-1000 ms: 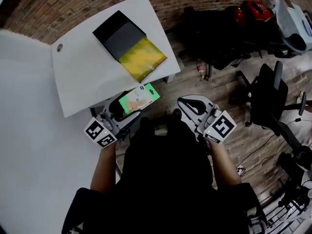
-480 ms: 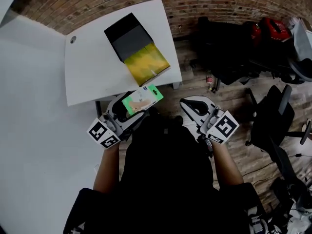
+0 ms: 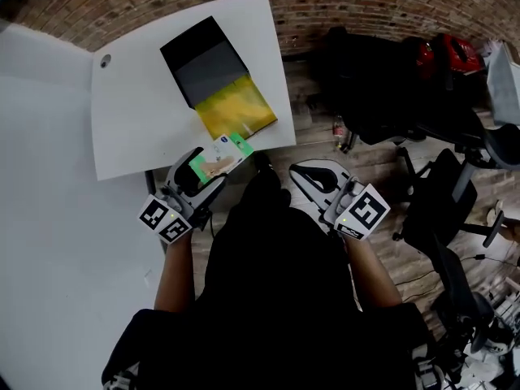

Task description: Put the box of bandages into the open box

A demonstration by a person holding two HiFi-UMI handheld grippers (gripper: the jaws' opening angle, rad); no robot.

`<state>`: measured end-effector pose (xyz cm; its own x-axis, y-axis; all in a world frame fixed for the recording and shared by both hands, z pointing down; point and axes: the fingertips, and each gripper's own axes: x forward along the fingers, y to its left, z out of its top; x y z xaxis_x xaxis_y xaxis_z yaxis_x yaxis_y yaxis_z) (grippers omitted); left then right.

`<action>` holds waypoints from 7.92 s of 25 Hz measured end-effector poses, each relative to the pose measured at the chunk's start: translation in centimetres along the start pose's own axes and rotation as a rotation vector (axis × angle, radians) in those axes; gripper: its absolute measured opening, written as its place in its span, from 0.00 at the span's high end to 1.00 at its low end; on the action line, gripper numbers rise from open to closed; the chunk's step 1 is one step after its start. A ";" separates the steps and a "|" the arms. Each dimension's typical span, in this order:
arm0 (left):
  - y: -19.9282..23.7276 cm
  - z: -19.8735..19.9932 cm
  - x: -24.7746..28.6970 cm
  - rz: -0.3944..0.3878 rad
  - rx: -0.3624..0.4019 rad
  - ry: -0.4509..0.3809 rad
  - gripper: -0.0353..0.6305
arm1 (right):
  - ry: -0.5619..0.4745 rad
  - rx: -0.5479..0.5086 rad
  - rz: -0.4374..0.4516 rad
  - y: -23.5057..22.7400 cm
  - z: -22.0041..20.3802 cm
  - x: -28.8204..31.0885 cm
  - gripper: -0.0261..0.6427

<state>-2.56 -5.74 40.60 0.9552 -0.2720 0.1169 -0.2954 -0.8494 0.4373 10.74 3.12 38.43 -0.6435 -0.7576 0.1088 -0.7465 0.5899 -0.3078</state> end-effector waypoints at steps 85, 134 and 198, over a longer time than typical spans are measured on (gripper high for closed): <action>15.2 -12.8 13.2 0.075 0.320 0.683 0.37 | 0.294 0.020 0.341 -17.8 -1.1 15.3 0.95; 16.2 -15.6 12.1 0.103 0.322 1.035 0.37 | 0.302 0.035 0.361 -17.2 -1.7 15.1 0.95; -6.5 8.9 2.3 -0.201 0.110 -0.289 0.92 | -0.120 -0.110 0.508 -0.2 9.7 -0.2 0.95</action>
<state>1.32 -4.89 30.11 0.9540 -0.1975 -0.2256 -0.1174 -0.9384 0.3251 12.62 0.48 29.31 -0.9096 -0.3916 -0.1389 -0.3631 0.9117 -0.1921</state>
